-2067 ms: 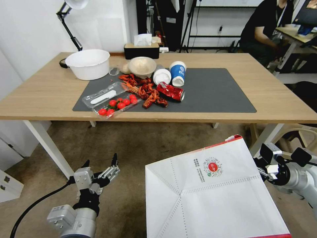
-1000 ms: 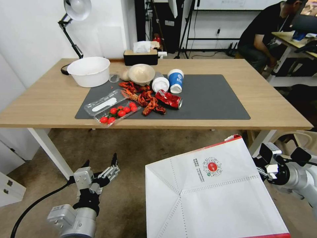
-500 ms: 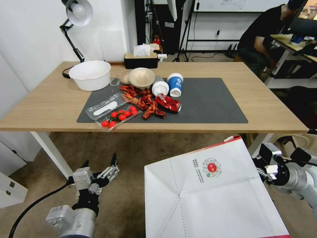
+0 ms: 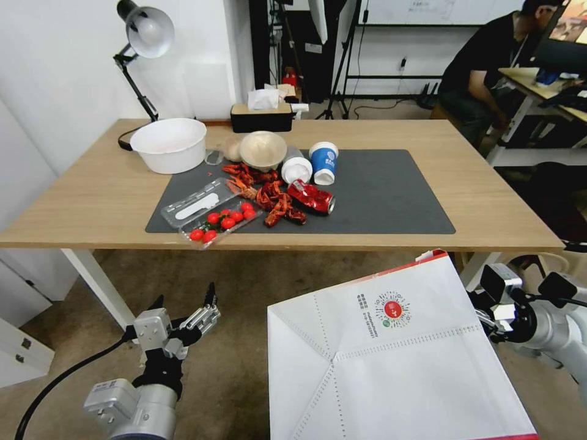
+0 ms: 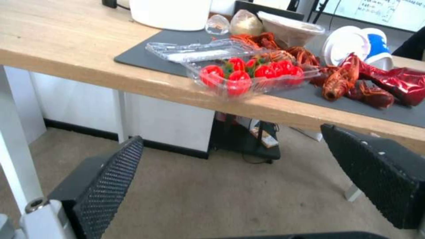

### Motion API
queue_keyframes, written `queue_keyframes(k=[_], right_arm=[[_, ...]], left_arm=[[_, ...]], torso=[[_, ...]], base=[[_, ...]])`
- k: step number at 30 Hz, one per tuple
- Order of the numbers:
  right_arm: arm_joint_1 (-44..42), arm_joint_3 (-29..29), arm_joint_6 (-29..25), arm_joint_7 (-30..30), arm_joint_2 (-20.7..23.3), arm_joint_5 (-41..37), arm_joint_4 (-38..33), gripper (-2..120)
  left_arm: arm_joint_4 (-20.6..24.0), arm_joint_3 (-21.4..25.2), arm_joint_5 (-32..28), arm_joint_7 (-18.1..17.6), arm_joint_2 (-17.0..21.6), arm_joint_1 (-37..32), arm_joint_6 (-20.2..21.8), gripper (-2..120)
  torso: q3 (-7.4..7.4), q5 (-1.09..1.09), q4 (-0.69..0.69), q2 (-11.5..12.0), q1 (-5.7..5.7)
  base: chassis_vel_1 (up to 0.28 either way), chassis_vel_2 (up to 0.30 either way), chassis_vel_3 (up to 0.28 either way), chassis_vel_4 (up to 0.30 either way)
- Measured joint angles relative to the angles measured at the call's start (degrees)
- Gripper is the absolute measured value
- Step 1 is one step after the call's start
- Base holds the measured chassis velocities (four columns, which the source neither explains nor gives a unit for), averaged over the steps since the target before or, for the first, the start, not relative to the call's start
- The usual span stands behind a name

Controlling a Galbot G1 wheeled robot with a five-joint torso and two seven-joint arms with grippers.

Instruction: Pick up the food delivery bag from the floor and place it on the table.

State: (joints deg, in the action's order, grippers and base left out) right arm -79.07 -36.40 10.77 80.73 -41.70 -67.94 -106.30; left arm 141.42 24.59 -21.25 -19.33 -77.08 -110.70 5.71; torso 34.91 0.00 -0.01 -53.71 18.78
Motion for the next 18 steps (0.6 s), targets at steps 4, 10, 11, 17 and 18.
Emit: queue_keyframes(k=[4, 10, 11, 17, 18], right_arm=[[0.05, 0.00, -0.01, 0.01, 0.00, 0.01, 0.09, 0], [0.21, 0.05, -0.01, 0.01, 0.00, 0.01, 0.13, 0], [0.23, 0.07, -0.02, 0.01, -0.01, 0.01, 0.13, 0], [-0.01, 0.08, -0.05, 0.00, -0.20, 0.03, 0.00, 0], [-0.01, 0.08, -0.05, 0.00, -0.20, 0.03, 0.00, 0]], left_arm=[[-0.10, -0.01, -0.03, -0.04, 0.04, 0.13, 0.03, 100], [-0.12, 0.05, -0.17, -0.07, 0.12, 0.20, 0.05, 100], [-0.12, 0.08, -0.19, -0.08, 0.14, 0.20, 0.06, 100], [-0.11, 0.13, -0.21, -0.10, 0.10, 0.17, 0.08, 100], [-0.11, 0.13, -0.21, -0.10, 0.10, 0.17, 0.08, 100]], torso=[[0.61, 0.00, 0.00, -1.06, 0.46], [1.44, 0.00, 0.00, -2.56, 1.13], [1.67, 0.00, 0.00, -2.96, 1.30], [2.69, 0.00, 0.00, -4.77, 2.07], [2.69, 0.00, 0.00, -4.77, 2.07]], base=[[0.000, 0.000, 0.000, 0.000], [0.000, 0.000, 0.000, 0.000], [0.000, 0.000, 0.000, 0.000], [0.000, 0.000, 0.000, 0.000], [0.000, 0.000, 0.000, 0.000]])
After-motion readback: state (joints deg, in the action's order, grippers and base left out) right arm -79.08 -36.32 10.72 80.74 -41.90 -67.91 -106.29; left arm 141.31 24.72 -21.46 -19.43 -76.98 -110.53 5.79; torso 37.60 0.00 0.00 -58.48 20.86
